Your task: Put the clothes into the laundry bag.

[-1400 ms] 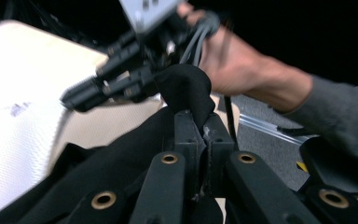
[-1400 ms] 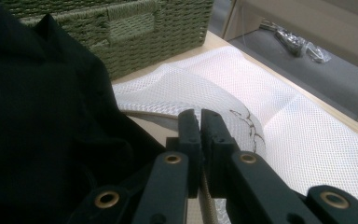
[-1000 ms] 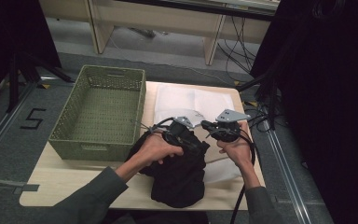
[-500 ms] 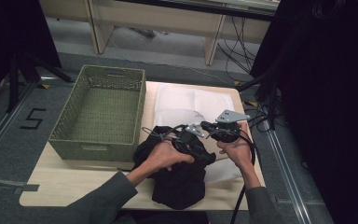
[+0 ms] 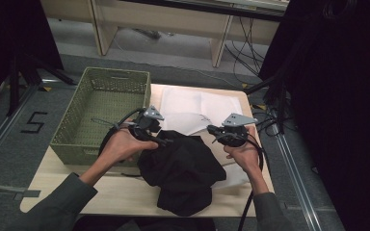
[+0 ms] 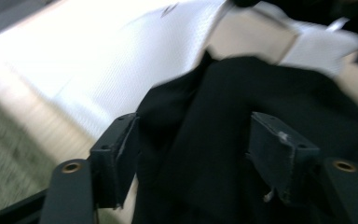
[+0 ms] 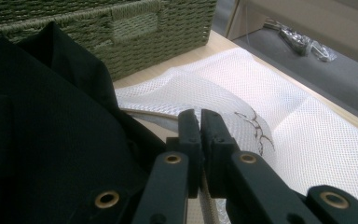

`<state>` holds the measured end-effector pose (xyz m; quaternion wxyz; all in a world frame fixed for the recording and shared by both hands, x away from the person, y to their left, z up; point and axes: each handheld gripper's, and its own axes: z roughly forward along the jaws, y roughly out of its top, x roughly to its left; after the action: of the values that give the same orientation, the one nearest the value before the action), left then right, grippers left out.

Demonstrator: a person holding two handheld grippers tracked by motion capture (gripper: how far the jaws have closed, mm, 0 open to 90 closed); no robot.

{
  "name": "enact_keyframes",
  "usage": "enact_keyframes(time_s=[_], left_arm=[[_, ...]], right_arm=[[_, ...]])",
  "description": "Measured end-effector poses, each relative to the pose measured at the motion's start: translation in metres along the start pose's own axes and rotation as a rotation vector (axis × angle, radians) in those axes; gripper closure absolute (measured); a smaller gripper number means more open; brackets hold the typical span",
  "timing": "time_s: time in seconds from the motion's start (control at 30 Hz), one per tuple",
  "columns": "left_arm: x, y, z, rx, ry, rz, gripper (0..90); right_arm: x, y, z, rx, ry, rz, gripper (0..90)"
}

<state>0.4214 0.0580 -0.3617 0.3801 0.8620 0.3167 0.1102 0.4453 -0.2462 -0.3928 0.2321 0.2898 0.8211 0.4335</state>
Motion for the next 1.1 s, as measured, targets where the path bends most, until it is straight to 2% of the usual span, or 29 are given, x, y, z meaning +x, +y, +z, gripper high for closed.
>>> enact_keyframes(time_s=[0.1,0.13,0.27,0.3,0.37,0.4,0.47,0.5,0.57,0.6,0.7,0.73,0.77,0.8,0.87,0.9,0.93,0.97,1.0,1.07,1.1], left_arm=[[0.007,-0.006,0.014,0.031,0.012,-0.047,32.2],[0.008,-0.007,0.018,0.040,0.026,-0.056,31.8],[0.011,-0.010,0.036,0.081,0.052,-0.078,31.8],[0.013,-0.011,0.039,0.097,0.026,-0.090,33.9],[0.012,-0.014,0.044,0.084,-0.017,-0.108,48.0],[0.011,-0.013,0.045,0.093,-0.030,-0.097,55.6],[0.005,-0.012,0.044,0.071,-0.029,-0.065,72.6],[0.002,-0.011,0.043,0.057,-0.036,-0.050,78.4],[-0.007,-0.009,0.042,0.023,-0.046,-0.032,83.2],[-0.011,-0.007,0.041,0.015,-0.062,-0.021,84.0],[-0.027,-0.003,0.043,0.005,-0.088,0.020,84.6],[-0.033,-0.002,0.045,-0.006,-0.112,0.008,84.7],[-0.038,0.001,0.048,-0.013,-0.132,0.015,84.7],[-0.044,0.003,0.052,-0.016,-0.133,0.032,84.7],[-0.052,0.008,0.064,-0.010,-0.118,0.066,84.7],[-0.054,0.010,0.072,0.004,-0.125,0.061,84.7],[-0.053,0.012,0.080,0.023,-0.136,0.080,84.7],[-0.055,0.012,0.088,0.016,-0.133,0.066,84.7],[-0.054,0.013,0.095,0.048,-0.138,0.077,84.6],[-0.056,0.013,0.105,0.060,-0.140,0.084,84.1],[-0.057,0.014,0.107,0.072,-0.141,0.083,83.4]], right_arm=[[0.000,0.000,0.001,0.000,0.000,-0.008,88.2],[-0.001,0.001,0.001,-0.001,0.004,-0.021,88.2],[0.000,0.000,0.001,0.000,0.001,-0.008,88.2],[-0.001,0.000,0.000,0.004,0.007,-0.017,88.2],[-0.001,0.000,0.001,0.004,0.007,-0.020,88.2],[-0.001,0.000,0.001,0.003,0.007,-0.022,88.2],[-0.001,0.000,0.001,0.002,0.007,-0.022,88.2],[-0.001,0.000,0.001,0.002,0.006,-0.022,88.2],[0.000,0.001,0.000,0.002,0.001,-0.014,88.2],[0.001,0.000,0.000,-0.006,-0.003,0.006,88.2],[0.000,0.001,0.000,-0.012,-0.007,-0.012,88.2],[-0.001,0.002,-0.001,0.002,0.001,-0.016,88.3],[0.000,0.002,0.000,-0.004,-0.001,-0.016,88.2],[0.001,0.002,0.000,-0.007,-0.003,-0.007,88.3],[0.003,0.004,0.002,-0.011,0.005,-0.026,88.3],[0.005,0.004,0.002,-0.011,0.002,-0.013,88.2],[0.006,0.005,0.002,-0.016,0.006,-0.019,88.2],[0.006,0.006,0.002,-0.012,0.012,-0.028,88.3],[0.008,0.006,0.003,-0.012,0.017,-0.027,88.3],[0.009,0.007,0.003,-0.022,0.022,-0.041,88.3],[0.011,0.007,0.003,-0.016,0.023,-0.031,88.2]])
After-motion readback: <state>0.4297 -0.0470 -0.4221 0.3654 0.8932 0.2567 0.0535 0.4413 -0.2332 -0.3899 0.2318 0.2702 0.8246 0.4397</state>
